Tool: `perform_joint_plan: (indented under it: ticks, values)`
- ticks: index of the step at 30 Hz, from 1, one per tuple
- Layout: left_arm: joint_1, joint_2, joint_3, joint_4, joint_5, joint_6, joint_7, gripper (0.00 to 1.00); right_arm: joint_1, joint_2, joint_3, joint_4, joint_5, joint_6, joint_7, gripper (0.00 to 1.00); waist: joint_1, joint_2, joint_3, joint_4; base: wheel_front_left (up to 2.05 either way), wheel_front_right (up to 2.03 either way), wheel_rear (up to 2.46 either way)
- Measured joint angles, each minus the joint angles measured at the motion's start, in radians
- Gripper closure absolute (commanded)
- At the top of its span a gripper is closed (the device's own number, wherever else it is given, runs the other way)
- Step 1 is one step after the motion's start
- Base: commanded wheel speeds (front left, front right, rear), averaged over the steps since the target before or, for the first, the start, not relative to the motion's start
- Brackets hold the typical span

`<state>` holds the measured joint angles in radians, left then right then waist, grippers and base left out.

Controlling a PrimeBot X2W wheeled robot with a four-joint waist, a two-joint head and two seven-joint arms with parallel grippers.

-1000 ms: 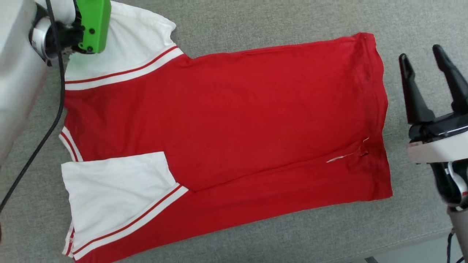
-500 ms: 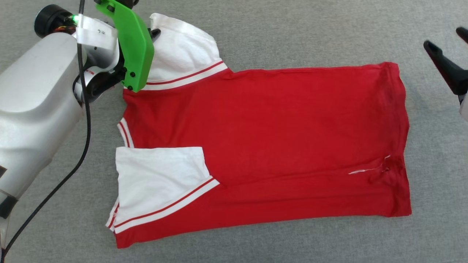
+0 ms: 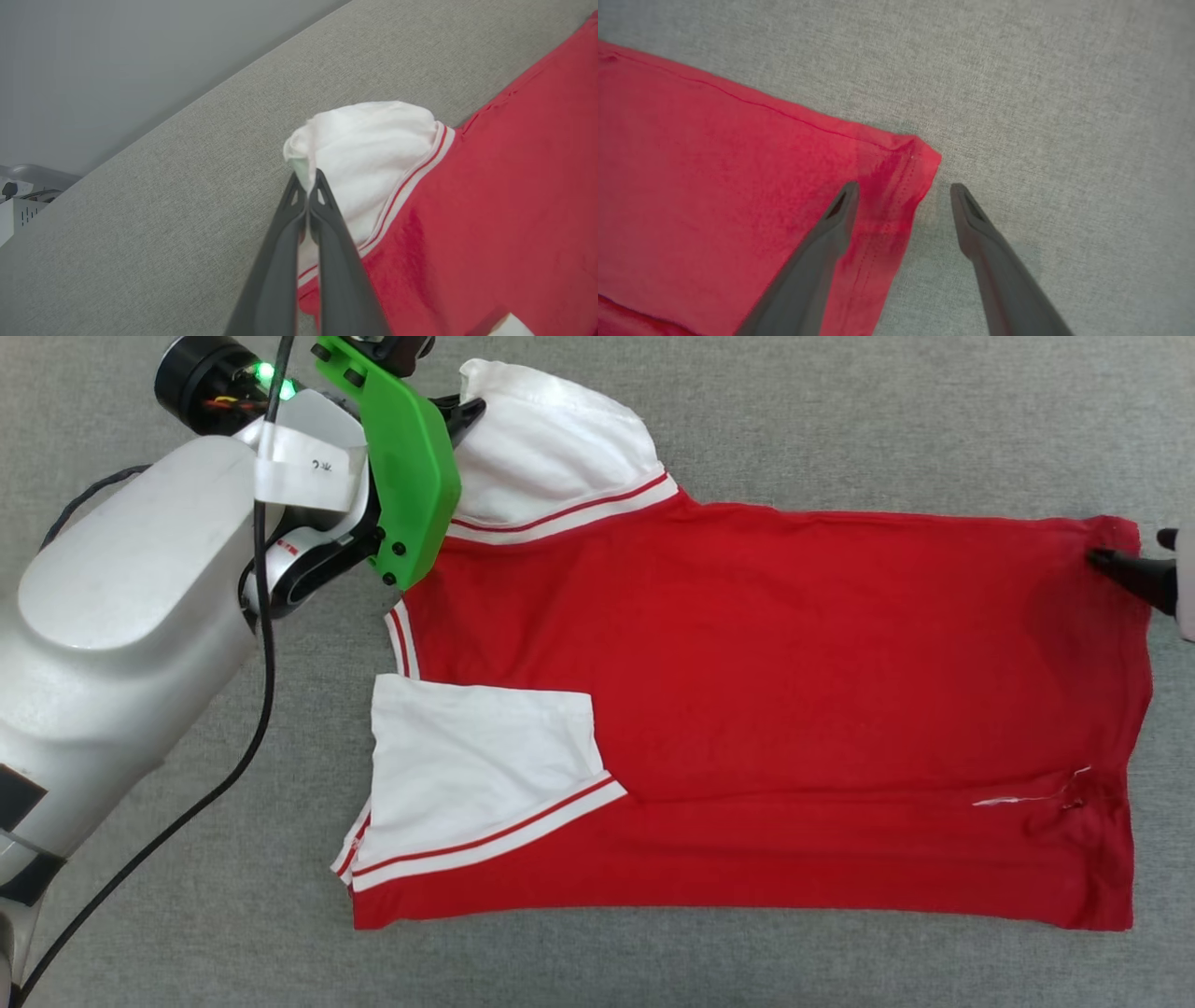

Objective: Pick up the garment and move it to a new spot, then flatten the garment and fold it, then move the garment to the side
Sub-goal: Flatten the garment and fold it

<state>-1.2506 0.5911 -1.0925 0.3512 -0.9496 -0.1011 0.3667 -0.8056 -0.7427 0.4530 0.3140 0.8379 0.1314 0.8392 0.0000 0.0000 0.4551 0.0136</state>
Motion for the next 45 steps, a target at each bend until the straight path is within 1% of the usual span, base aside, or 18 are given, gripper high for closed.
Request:
perform_joint_plan:
  ticks: [4,8,9,10,11,14,17,21,25,29,34,41,45]
  values:
    - [-0.002,0.0,0.0,-0.005,0.014,0.001,-0.008,1.0,-0.011,0.047,0.039,0.084,-0.023,0.0,-0.031,0.0,0.0,0.0,0.028,0.011,0.0,0.0,0.0]
    - [-0.002,-0.003,0.0,0.001,0.019,0.001,-0.018,1.0,-0.017,0.044,0.086,0.12,-0.025,-0.001,-0.057,0.0,0.0,0.0,0.043,0.017,0.0,0.0,0.0]
    - [-0.002,-0.004,0.0,0.005,0.018,0.001,-0.02,1.0,-0.018,0.04,0.096,0.121,-0.019,-0.001,-0.067,0.14,0.0,-0.0001,0.042,0.017,0.0,0.0,0.0]
    - [-0.001,-0.005,0.0,0.008,0.018,0.001,-0.026,1.0,-0.018,0.038,0.101,0.124,-0.018,-0.001,-0.086,0.82,0.0,0.0,0.041,0.017,0.0,0.0,0.0]
    - [-0.001,-0.005,0.0,0.015,0.018,0.001,-0.032,1.0,-0.018,0.035,0.109,0.129,-0.017,-0.001,-0.117,1.0,0.0,0.0,0.038,0.015,0.0,0.0,0.0]
    - [0.003,-0.006,-0.001,0.037,0.016,0.0,-0.049,1.0,-0.018,0.039,0.127,0.139,-0.011,-0.001,-0.235,1.0,0.0,0.0,0.021,0.009,0.0,0.0,0.0]
    - [0.016,-0.006,0.001,0.051,0.014,-0.001,-0.08,1.0,-0.009,0.042,0.146,0.135,0.002,0.0,-0.331,1.0,0.0,0.0,-0.006,0.004,0.0,0.0,0.0]
    - [0.069,0.0,-0.004,0.051,0.004,-0.002,-0.115,1.0,0.032,0.023,0.164,0.101,0.015,0.0,-0.454,1.0,0.0,0.0,-0.056,0.0,0.0,0.0,0.0]
    - [0.152,0.027,-0.017,0.015,-0.012,0.005,-0.15,1.0,0.102,-0.008,0.185,0.063,0.013,0.0,-0.55,1.0,0.0,0.0,-0.113,-0.003,0.0,0.0,0.0]
    - [0.258,0.072,-0.038,-0.05,-0.017,0.048,-0.172,1.0,0.199,-0.028,0.192,0.021,0.013,0.0,-0.626,1.0,0.0,0.0,-0.171,-0.004,0.0,0.0,0.0]
    - [0.392,0.121,-0.058,-0.149,-0.038,0.108,-0.199,1.0,0.338,-0.042,0.172,-0.024,0.011,0.0,-0.685,1.0,0.0,0.0,-0.235,-0.002,0.0,0.0,0.0]
    - [0.574,0.167,-0.092,-0.244,-0.089,0.191,-0.227,1.0,0.539,-0.035,0.105,-0.079,0.001,0.0,-0.721,1.0,-0.0001,0.0,-0.298,0.005,0.0,0.0,0.0]
    - [0.65,0.171,-0.102,-0.242,-0.108,0.209,-0.255,1.0,0.627,-0.011,0.07,-0.087,-0.007,0.0,-0.719,1.0,-0.0001,0.0,-0.297,0.007,0.0,0.0,0.0]
